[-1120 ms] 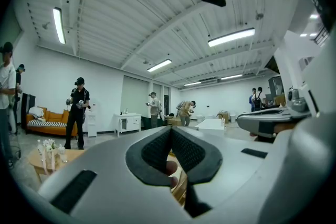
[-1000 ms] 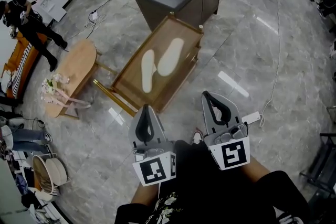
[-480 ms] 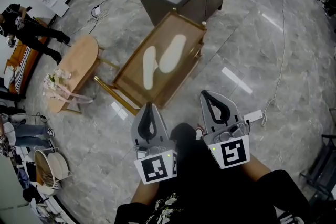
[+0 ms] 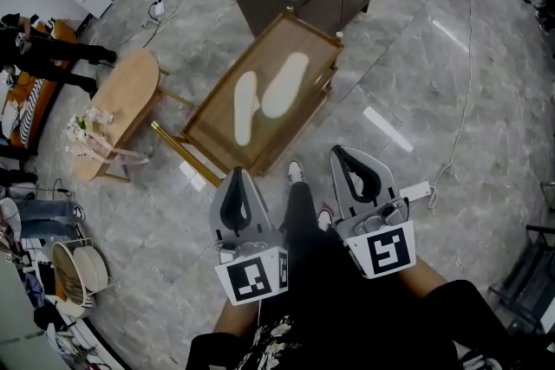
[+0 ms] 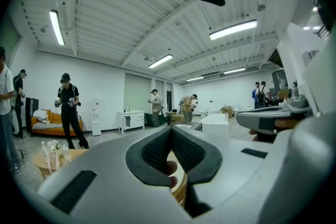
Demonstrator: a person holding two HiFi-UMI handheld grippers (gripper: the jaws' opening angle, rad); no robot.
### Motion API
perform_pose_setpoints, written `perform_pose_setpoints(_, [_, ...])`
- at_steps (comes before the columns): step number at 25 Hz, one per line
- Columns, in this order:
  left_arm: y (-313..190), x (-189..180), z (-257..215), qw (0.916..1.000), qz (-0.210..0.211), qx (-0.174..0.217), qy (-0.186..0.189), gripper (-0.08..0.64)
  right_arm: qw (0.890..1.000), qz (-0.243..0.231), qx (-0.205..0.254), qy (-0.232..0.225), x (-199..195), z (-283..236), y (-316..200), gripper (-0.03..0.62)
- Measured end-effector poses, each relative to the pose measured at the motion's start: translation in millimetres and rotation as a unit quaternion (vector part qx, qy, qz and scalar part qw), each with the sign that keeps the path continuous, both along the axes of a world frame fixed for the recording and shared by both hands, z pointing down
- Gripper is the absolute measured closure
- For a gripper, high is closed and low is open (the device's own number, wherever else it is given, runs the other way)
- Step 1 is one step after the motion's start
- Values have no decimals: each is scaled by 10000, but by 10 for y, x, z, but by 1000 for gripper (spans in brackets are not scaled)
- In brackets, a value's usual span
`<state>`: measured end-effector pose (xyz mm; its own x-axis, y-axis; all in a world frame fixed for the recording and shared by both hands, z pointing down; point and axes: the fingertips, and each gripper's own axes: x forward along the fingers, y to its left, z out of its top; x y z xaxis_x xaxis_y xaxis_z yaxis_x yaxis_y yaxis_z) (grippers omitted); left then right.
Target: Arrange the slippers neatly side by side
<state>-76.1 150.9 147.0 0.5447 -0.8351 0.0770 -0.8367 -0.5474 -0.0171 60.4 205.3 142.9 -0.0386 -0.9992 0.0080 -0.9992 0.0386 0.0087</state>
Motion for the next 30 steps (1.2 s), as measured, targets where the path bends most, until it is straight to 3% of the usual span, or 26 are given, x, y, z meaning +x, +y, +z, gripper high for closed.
perform_pose_setpoints(30, [-1420,504,-184,9998,163,101,38,566,9995,180,-108,217,463,-162,-1409,598])
